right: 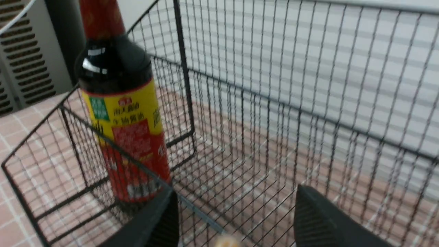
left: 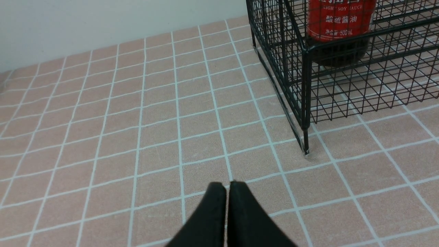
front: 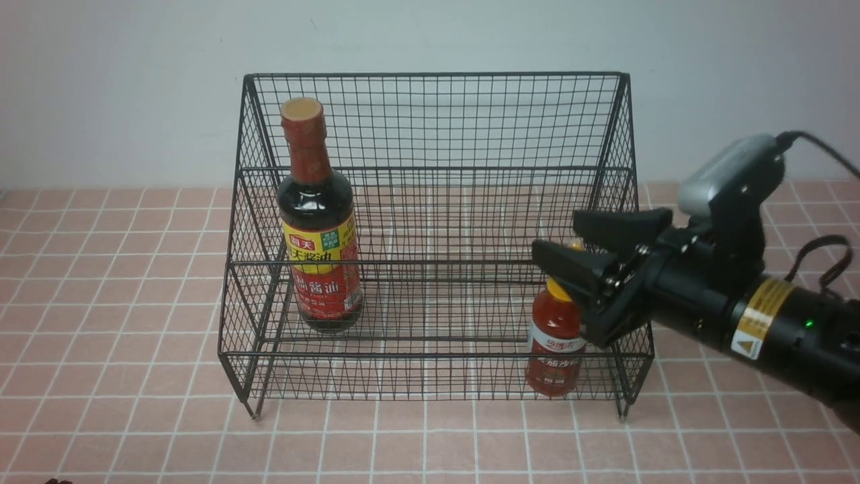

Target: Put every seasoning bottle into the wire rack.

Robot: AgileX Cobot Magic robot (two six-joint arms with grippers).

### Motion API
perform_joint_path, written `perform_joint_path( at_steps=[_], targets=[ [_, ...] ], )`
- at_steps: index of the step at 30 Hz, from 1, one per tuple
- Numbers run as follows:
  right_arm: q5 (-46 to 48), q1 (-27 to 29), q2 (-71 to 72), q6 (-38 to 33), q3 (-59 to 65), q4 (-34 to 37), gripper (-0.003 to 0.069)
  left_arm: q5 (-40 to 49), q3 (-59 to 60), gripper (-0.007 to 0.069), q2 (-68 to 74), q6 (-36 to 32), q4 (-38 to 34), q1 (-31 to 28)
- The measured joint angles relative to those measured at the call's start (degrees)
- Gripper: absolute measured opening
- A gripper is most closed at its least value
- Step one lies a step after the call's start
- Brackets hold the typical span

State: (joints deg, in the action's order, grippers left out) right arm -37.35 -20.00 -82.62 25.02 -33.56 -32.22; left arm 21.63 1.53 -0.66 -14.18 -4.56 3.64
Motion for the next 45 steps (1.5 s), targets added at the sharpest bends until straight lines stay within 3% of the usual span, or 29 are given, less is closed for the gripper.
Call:
perform_joint_path(
  at_steps=[4,7,10,13,14,15,19,26,32,45],
  targets=[
    [6.53,0.0,7.13,0.0,0.0,4.78,0.0425,0.0,0.0,-0.0007,0.0,0.0,0.0,0.0],
    [15.7,-0.05,17.04,-2.01,0.0,8.99,0.0384,0.0,0.0,-0.0007,0.0,0.0,0.0,0.0],
    [25.27,-0.05,26.41,-8.23,0.0,14.31,0.028,0.0,0.0,-0.0007,0.0,0.0,0.0,0.0],
    [35.74,-0.05,35.3,-16.43,0.0,19.72,0.0127,0.0,0.0,-0.0007,0.0,0.0,0.0,0.0],
    [37.35,-0.05,36.55,-16.96,0.0,20.58,0.0116,0.0,0.0,-0.0007,0.0,0.0,0.0,0.0],
    [43.09,-0.05,40.69,-20.27,0.0,23.49,0.0052,0.0,0.0,-0.0007,0.0,0.0,0.0,0.0],
    [57.43,0.41,50.79,-23.55,0.19,27.98,-0.0007,0.0,0.0,-0.0007,0.0,0.0,0.0,0.0],
    [59.86,6.77,65.2,-13.47,7.26,28.58,-0.0012,0.0,0.0,-0.0007,0.0,0.0,0.0,0.0],
    [57.89,11.03,74.37,-16.54,16.47,33.04,-0.0012,0.0,0.0,-0.0007,0.0,0.0,0.0,0.0],
    [57.32,11.48,81.1,-18.02,20.57,34.11,-0.0012,0.0,0.0,-0.0007,0.0,0.0,0.0,0.0]
  ],
)
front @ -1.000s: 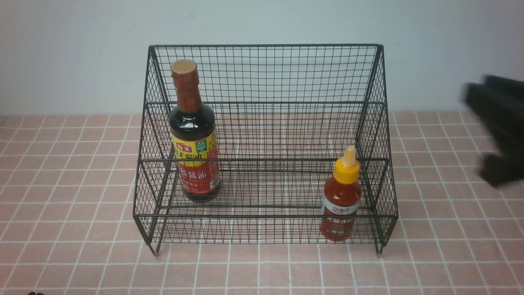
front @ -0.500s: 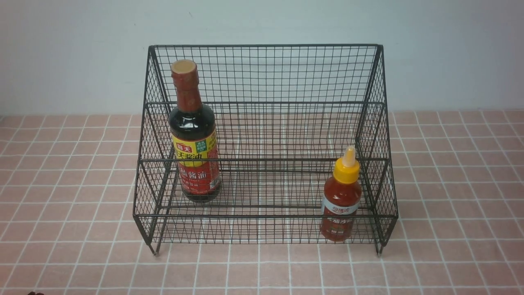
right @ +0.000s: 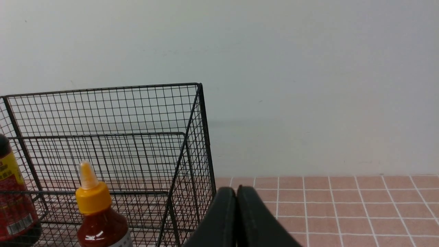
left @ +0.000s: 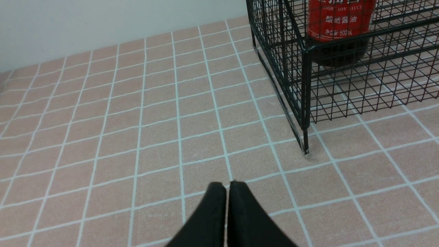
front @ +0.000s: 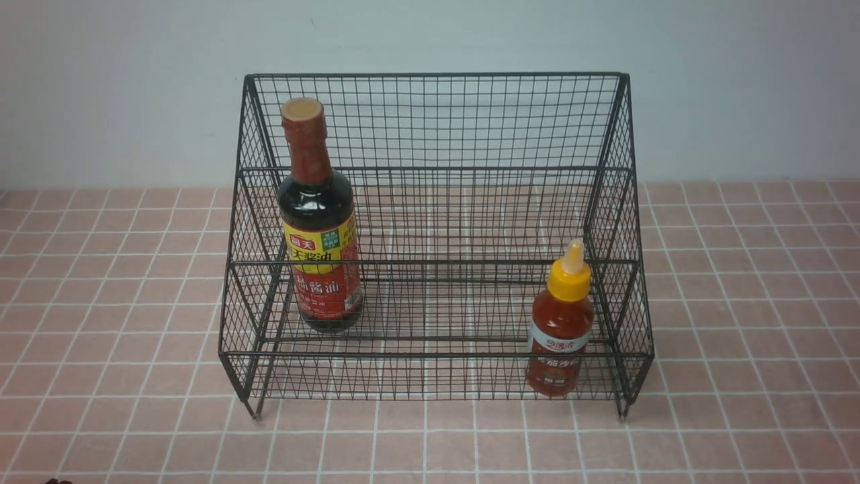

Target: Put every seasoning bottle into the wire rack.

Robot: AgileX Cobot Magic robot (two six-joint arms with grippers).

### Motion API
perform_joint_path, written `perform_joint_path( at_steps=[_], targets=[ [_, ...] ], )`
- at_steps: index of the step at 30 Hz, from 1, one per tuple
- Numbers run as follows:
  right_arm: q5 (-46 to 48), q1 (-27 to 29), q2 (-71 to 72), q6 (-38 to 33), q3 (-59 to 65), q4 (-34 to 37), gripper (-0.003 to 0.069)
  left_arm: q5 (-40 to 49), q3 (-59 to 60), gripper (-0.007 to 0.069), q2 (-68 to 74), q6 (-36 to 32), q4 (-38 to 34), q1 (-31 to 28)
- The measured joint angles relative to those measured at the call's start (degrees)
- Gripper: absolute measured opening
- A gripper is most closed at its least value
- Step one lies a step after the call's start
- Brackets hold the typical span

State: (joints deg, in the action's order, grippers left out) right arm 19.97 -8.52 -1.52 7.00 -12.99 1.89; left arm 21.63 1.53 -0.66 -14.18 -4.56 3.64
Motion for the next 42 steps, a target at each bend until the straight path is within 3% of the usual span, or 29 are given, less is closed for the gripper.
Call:
perform_joint_path(
  at_steps=[19,31,42],
  targets=[
    [-0.13,0.0,0.23,-0.25,0.32,-1.08,-0.0012,0.05,0.0,-0.0007,0.0,0.0,0.0,0.0],
    [0.02,5.52,2.23,-0.25,13.92,-4.23,-0.0012,0.05,0.0,-0.0007,0.0,0.0,0.0,0.0],
    [1.01,5.69,2.23,-0.25,14.28,-4.12,-0.0012,0.13,0.0,-0.0007,0.0,0.0,0.0,0.0]
  ],
)
